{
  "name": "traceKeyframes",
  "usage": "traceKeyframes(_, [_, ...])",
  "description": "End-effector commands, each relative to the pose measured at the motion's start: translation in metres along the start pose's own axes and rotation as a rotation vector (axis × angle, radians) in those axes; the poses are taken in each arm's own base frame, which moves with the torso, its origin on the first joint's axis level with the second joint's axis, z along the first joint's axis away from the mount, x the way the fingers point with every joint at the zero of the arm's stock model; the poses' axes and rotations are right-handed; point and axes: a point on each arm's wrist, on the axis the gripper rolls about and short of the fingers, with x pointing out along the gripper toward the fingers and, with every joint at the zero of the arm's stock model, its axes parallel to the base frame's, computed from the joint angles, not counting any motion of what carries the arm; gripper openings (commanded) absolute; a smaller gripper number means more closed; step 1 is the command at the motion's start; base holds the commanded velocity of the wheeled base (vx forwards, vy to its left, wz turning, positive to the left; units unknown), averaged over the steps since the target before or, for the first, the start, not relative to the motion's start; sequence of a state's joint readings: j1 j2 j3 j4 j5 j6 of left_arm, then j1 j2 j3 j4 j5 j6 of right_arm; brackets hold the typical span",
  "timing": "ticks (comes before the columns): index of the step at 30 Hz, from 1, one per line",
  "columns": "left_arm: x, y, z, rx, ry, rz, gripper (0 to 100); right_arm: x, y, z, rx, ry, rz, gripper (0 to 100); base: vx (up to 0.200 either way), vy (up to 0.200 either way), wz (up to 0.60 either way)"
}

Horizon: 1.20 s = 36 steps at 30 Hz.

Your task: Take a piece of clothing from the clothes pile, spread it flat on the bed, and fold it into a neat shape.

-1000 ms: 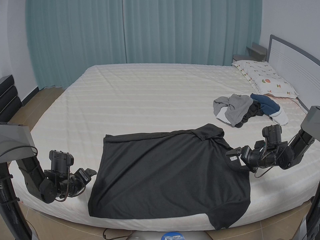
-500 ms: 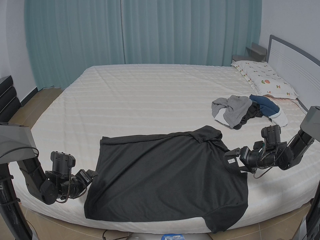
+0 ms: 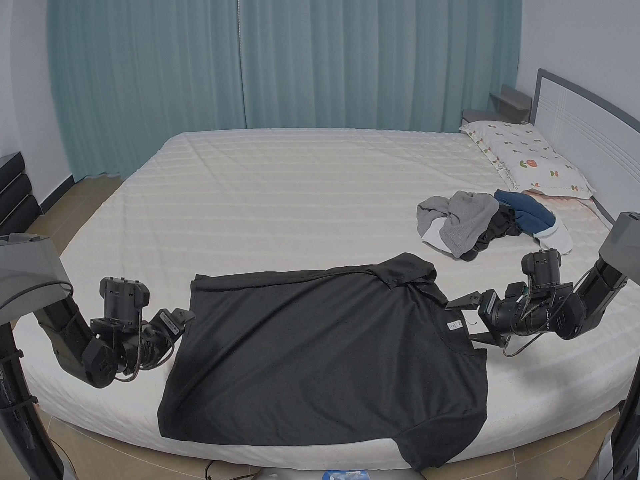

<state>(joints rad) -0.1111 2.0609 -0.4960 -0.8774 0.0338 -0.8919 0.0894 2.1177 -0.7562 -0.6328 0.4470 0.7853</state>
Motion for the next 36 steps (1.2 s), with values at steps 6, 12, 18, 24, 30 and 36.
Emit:
traceKeyframes(6, [0.064,-0.037,0.053,-0.024,-0.105,-0.059,100,0.016,-0.004,0.000,0.071,-0.002,0.075,100,0.000,0.000,0.00])
traceKeyframes(12, [0.118,-0.055,0.071,-0.003,-0.132,-0.070,100,0.035,-0.016,-0.003,0.065,-0.020,0.118,100,0.000,0.000,0.00])
traceKeyframes(18, [0.159,-0.061,0.076,-0.004,-0.162,-0.081,100,0.029,-0.023,-0.013,0.046,-0.034,0.151,100,0.000,0.000,0.00])
traceKeyframes(24, [0.188,-0.054,0.071,-0.008,-0.210,-0.043,100,0.032,-0.023,-0.012,0.044,-0.036,0.155,100,0.000,0.000,0.00])
traceKeyframes(30, [0.189,-0.051,0.071,-0.012,-0.219,-0.033,100,0.033,-0.023,-0.015,0.041,-0.028,0.156,100,0.000,0.000,0.00])
traceKeyframes(36, [0.190,-0.050,0.070,-0.008,-0.216,-0.029,100,0.033,-0.022,-0.014,0.041,-0.029,0.157,100,0.000,0.000,0.00])
